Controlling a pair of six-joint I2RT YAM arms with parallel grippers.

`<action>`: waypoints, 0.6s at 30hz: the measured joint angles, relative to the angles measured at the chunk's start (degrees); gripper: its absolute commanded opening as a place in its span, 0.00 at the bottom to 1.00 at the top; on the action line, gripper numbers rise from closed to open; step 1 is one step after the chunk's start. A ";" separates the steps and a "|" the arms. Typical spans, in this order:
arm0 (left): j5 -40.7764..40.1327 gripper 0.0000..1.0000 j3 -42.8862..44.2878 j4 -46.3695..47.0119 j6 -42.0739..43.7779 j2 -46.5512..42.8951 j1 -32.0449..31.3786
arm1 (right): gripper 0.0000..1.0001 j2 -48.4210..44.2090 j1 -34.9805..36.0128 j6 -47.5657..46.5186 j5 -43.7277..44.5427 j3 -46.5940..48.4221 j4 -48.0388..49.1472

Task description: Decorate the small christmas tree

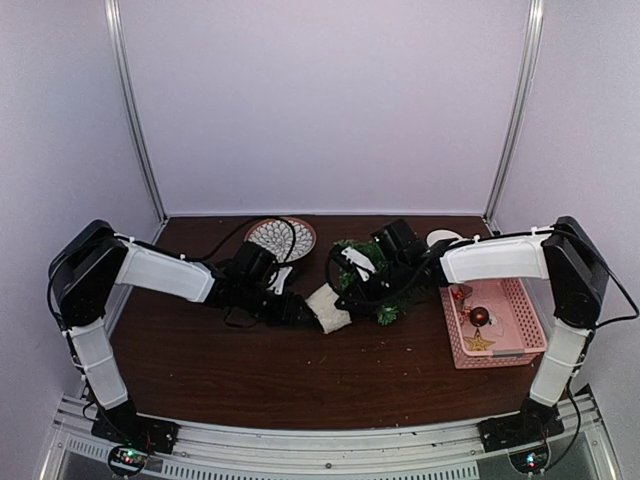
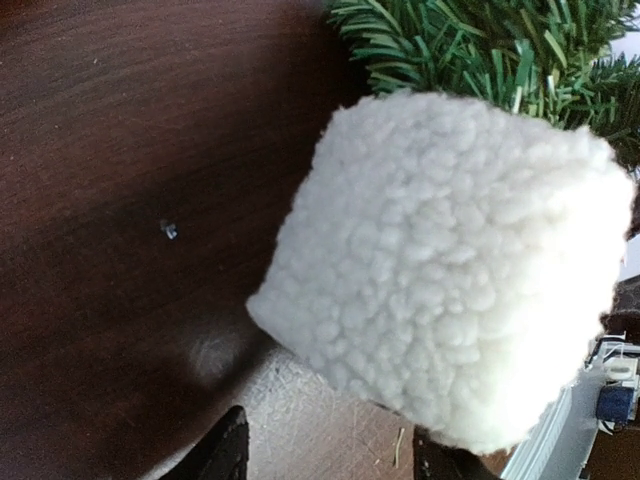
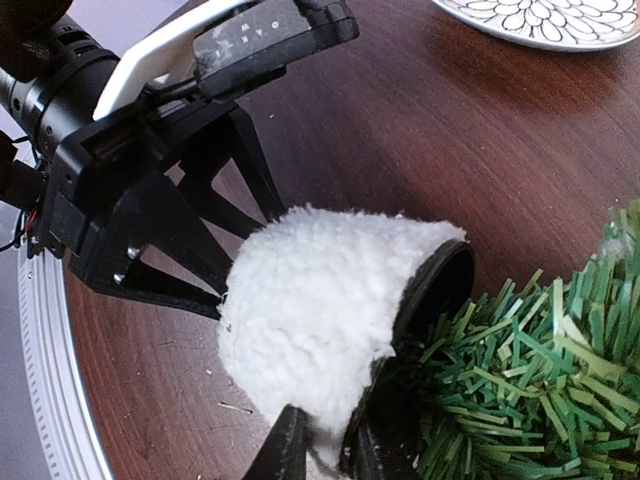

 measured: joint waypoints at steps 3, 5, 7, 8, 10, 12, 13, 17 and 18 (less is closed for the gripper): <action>0.00 0.55 0.00 0.00 -0.37 0.15 0.09 | 0.17 0.79 -0.09 -0.92 -0.74 1.81 -1.86; 0.04 0.55 0.00 0.02 -0.63 0.37 0.22 | 0.14 1.40 0.04 -1.88 -0.81 3.54 -3.93; 0.13 0.54 -0.02 0.02 -0.87 0.79 0.31 | 0.07 1.86 0.35 -2.47 -0.72 5.16 -5.60; 0.13 0.54 -0.04 0.07 -1.07 1.03 0.31 | 0.04 2.05 0.55 -3.17 -0.55 6.25 -6.99; 0.15 0.55 -0.11 0.50 -1.36 1.55 0.42 | 0.00 2.23 1.16 -3.91 -0.13 7.50 -8.59; 0.20 0.56 -0.42 2.14 -1.81 1.62 0.63 | 0.00 2.40 2.19 -4.96 1.62 9.38 -11.54; 0.48 0.57 -0.98 3.19 -2.21 1.42 0.87 | 0.00 2.43 2.69 -5.81 3.02 10.38 -13.18; 1.42 0.58 -5.51 6.69 -3.87 -0.76 3.08 | 0.00 2.43 4.76 -9.22 8.39 14.62 -20.92; 1.49 0.59 -7.23 6.86 -4.20 -2.21 4.17 | 0.00 2.43 5.33 -10.08 10.25 15.76 -23.19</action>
